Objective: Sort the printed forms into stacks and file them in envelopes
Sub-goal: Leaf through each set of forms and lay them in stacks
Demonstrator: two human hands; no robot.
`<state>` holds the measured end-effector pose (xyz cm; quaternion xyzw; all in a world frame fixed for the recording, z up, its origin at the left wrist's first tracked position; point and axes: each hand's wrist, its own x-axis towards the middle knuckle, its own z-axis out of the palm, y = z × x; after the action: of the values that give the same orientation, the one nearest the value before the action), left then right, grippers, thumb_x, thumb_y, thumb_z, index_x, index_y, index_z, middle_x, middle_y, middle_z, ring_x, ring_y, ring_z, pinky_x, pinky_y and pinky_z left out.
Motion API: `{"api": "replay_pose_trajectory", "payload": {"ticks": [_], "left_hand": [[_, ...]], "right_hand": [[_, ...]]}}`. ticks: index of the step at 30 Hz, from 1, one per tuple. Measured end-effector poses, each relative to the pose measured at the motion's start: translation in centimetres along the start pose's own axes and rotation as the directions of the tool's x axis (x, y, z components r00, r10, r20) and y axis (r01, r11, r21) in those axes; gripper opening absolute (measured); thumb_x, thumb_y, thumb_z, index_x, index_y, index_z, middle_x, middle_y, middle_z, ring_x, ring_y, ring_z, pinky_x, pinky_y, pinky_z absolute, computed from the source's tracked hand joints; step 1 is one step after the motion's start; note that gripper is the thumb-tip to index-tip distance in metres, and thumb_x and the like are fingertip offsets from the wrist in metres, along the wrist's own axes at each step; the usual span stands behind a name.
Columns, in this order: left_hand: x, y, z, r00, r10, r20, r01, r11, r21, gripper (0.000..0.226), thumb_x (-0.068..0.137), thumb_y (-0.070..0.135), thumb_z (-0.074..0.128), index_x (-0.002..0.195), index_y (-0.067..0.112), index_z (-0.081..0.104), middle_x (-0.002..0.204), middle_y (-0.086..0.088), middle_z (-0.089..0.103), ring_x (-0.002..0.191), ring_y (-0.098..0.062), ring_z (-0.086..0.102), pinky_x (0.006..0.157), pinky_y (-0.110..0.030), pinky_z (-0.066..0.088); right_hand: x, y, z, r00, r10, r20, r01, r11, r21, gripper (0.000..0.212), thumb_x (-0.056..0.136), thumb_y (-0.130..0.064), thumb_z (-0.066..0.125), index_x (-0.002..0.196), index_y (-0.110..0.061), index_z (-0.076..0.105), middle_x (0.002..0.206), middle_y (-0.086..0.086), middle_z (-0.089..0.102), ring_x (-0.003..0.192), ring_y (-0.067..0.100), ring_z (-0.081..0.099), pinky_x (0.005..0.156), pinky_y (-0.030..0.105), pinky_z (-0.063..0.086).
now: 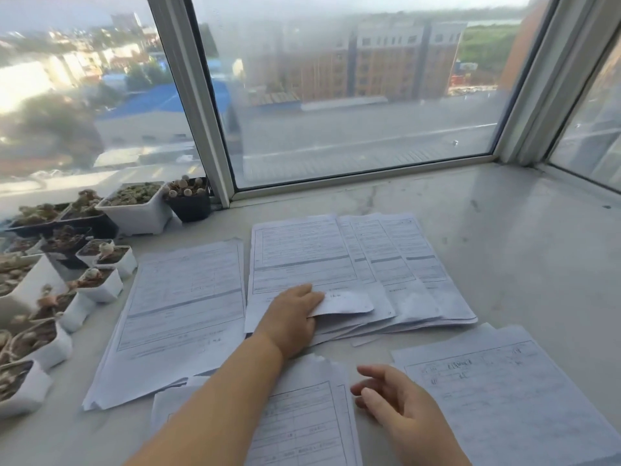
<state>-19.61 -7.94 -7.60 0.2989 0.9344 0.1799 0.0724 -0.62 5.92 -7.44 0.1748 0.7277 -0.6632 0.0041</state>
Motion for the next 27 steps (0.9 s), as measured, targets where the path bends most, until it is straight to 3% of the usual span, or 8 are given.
{"api": "replay_pose_trajectory", "payload": {"ticks": [6,11,18,22,24,27], "left_hand": [[-0.2,1.4,-2.0,0.985,-0.025,0.173,0.016,0.998,0.056,0.071,0.085,0.051,0.059,0.144,0.023,0.034,0.155,0.001,0.025,0.142,-0.017,0.024,0.114,-0.03,0.019],[-6.4,4.0,-2.9,0.994,0.062,-0.09,-0.07,0.994,-0.084,0.053,0.094,0.041,0.052,0.142,0.023,0.038,0.152,0.004,0.032,0.14,-0.012,0.028,0.115,-0.026,0.021],[-24.4,7.7,0.0,0.963,0.063,-0.264,-0.134,0.956,-0.261,0.034,0.088,0.038,0.061,0.122,0.036,0.056,0.134,0.03,0.035,0.126,0.015,0.029,0.102,-0.006,0.021],[-31.3,9.1,2.2,0.975,-0.001,-0.223,-0.076,0.94,-0.334,0.036,0.081,0.043,0.069,0.115,0.036,0.061,0.128,0.034,0.036,0.122,0.016,0.03,0.101,-0.01,0.026],[-33.0,9.7,2.7,0.984,-0.008,-0.179,-0.056,0.934,-0.352,0.039,0.078,0.046,0.07,0.114,0.034,0.063,0.125,0.035,0.034,0.123,0.013,0.032,0.104,-0.008,0.023],[-34.1,10.3,2.9,0.993,0.066,-0.102,-0.093,0.952,-0.293,0.052,0.074,0.063,0.065,0.119,0.038,0.059,0.128,0.039,0.023,0.129,0.014,0.018,0.109,-0.008,0.003]], "right_hand": [[-1.0,-1.8,-0.1,0.997,-0.053,0.051,0.06,0.987,-0.148,0.025,0.089,-0.009,0.066,0.1,-0.03,0.066,0.091,-0.006,0.074,0.089,0.002,0.069,0.081,0.014,0.05],[-6.3,-2.0,-0.7,0.999,-0.019,0.045,0.031,0.958,-0.285,0.018,0.086,-0.017,0.067,0.092,-0.033,0.068,0.087,-0.011,0.073,0.08,0.005,0.068,0.079,0.017,0.053],[-14.8,0.4,-1.5,0.997,0.067,0.029,-0.045,0.877,-0.478,0.015,0.084,-0.022,0.068,0.08,-0.035,0.066,0.072,-0.008,0.068,0.065,0.003,0.062,0.069,0.012,0.047],[-17.6,1.4,-1.2,0.996,0.082,-0.018,-0.08,0.865,-0.495,0.004,0.088,-0.026,0.063,0.087,-0.03,0.064,0.071,-0.003,0.07,0.068,0.009,0.066,0.073,0.028,0.056],[-18.3,1.4,-0.8,0.994,0.112,0.019,-0.086,0.847,-0.525,0.002,0.09,-0.032,0.061,0.092,-0.032,0.061,0.071,-0.003,0.069,0.065,0.008,0.067,0.069,0.027,0.056],[-19.1,1.0,-0.1,0.978,0.192,0.076,-0.131,0.863,-0.488,0.016,0.09,-0.033,0.062,0.105,-0.034,0.057,0.085,-0.002,0.068,0.068,0.012,0.068,0.062,0.025,0.057]]}}
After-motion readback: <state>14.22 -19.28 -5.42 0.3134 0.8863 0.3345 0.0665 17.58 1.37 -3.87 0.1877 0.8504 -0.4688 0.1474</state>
